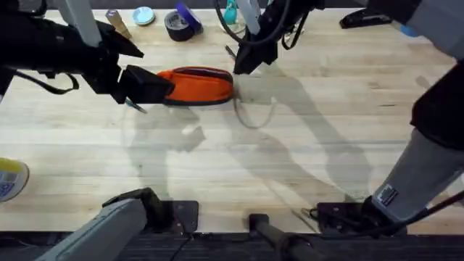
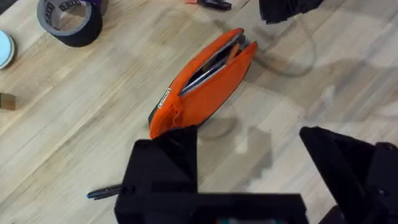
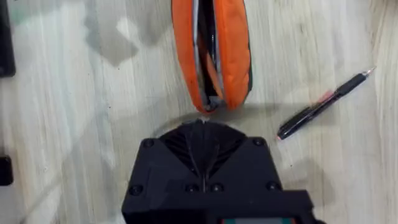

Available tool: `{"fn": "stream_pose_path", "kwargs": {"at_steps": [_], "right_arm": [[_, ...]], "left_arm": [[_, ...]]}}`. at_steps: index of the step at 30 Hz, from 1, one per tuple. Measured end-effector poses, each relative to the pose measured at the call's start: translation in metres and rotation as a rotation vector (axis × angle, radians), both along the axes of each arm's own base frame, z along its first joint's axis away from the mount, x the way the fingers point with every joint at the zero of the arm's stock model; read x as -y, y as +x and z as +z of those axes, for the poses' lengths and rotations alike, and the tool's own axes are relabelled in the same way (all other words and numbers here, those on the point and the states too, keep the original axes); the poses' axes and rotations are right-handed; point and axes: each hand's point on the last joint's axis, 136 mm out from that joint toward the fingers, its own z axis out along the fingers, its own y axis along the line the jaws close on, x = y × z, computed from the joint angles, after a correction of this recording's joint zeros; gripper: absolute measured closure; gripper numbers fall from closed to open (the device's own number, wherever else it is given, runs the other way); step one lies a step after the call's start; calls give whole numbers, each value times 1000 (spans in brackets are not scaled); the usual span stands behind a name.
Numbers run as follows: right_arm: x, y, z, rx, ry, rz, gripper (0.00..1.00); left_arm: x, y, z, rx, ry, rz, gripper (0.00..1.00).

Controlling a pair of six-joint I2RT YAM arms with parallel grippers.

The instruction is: Unzip the bag, pick up the pens from the table one at a time and place them inside, then zip the bag closed.

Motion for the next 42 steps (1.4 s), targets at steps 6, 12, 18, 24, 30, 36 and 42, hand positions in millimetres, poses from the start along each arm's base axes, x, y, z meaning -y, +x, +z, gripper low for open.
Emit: {"fn": "stream_pose_path", "kwargs": {"at_steps": [6,12,18,24,30,36,42], "right_arm": [[-4,4,-6,5,6,3,971],[-19,12,-21,14,34,25,971],[-30,6,-24,14,39,49,971],[-40,7,-33,19,45,68,973],[-47,11,-50,11,49,74,971],[-52,18,-50,43,67,77,971],[-57,16,-64,20,62,88,971]], "left_arm": [[0,0,0,0,0,0,8],[0,0,0,0,0,0,7],[0,0,0,0,0,0,6],[0,0,0,0,0,0,7],[0,0,0,0,0,0,7],[0,0,0,0,0,0,7],[0,0,0,0,0,0,6]]}}
